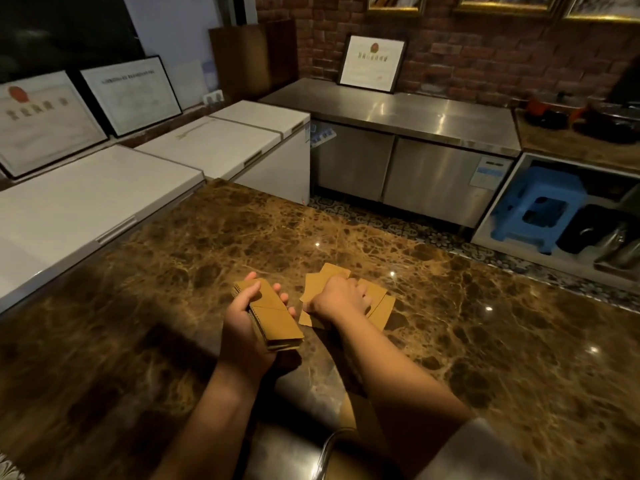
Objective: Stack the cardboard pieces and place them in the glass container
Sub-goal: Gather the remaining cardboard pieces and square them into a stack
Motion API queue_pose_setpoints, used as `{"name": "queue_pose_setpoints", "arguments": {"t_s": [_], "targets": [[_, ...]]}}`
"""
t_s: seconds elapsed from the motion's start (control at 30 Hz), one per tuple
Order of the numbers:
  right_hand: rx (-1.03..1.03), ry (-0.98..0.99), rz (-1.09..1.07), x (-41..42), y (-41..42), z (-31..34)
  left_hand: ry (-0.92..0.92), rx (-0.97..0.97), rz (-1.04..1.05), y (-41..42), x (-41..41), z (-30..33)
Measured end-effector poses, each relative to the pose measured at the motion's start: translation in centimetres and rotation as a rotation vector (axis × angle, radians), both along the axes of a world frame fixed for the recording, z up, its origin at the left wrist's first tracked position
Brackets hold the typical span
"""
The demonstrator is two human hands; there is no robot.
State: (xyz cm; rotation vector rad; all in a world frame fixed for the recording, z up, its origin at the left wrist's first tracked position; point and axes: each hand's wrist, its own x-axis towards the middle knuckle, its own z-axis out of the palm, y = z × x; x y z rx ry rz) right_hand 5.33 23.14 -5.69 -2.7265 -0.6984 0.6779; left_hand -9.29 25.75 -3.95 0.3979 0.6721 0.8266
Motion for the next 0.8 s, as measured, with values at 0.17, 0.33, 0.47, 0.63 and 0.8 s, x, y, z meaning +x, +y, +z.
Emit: {"name": "queue_pose_setpoints", "arguments": {"t_s": [0.17,0.33,0.47,0.63,0.8], "targets": [[-0.056,0.065,-0.116,0.8,1.2,0.6,0.058,0.007,0.046,0.2,0.3,-0.2],[-0.011,0.034,-0.218,0.9,2.7,0.0,0.059,0.003,0.031,0.8,0.4,-0.3],[0.204,0.156,-0.205,1.8,2.9,-0.2,0.025,-0.034,0.016,1.3,0.5,-0.4],[0.747,0.594,-0.284,2.9,-1.0,2.6,0.018,-0.005,-0.023,1.3,0.9,0.1],[1.06,0.957,-0.407,4.5,-8.6,7.7,-0.028,0.049,-0.171,-0.9,2.5,2.8]]}}
